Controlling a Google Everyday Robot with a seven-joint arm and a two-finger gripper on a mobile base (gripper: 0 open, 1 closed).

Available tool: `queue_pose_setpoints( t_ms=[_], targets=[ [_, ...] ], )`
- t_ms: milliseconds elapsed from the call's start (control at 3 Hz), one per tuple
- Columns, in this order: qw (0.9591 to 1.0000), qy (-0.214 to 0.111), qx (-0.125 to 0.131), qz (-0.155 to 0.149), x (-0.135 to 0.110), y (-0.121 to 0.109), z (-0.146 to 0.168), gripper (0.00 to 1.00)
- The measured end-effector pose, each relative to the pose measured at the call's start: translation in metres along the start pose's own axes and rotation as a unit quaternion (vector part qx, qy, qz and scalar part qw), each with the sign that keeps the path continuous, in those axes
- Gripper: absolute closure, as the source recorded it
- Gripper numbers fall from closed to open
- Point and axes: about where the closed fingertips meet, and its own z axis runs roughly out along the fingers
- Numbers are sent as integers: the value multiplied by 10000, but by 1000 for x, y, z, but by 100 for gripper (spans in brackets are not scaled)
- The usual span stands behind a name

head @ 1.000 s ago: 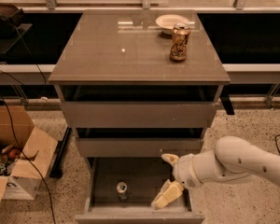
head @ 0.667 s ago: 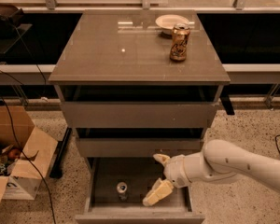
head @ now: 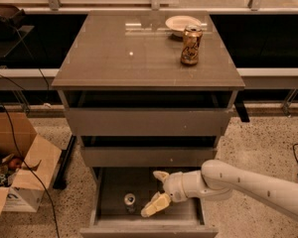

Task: Pick redbull can from bottom drawer and place on counter

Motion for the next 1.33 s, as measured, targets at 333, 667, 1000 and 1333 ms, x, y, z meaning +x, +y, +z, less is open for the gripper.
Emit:
queue_pose_setpoints(
  t_ms=[333,667,1000,1333],
  targets=[
    [9998,-79,-85,167,14,-2,13,0],
    [9998,-80,-86,168,14,-2,13,0],
    [9994,-129,-94,297,23,-8,28,0],
    [9990,-252,-122,340,30,-21,57,0]
  ],
)
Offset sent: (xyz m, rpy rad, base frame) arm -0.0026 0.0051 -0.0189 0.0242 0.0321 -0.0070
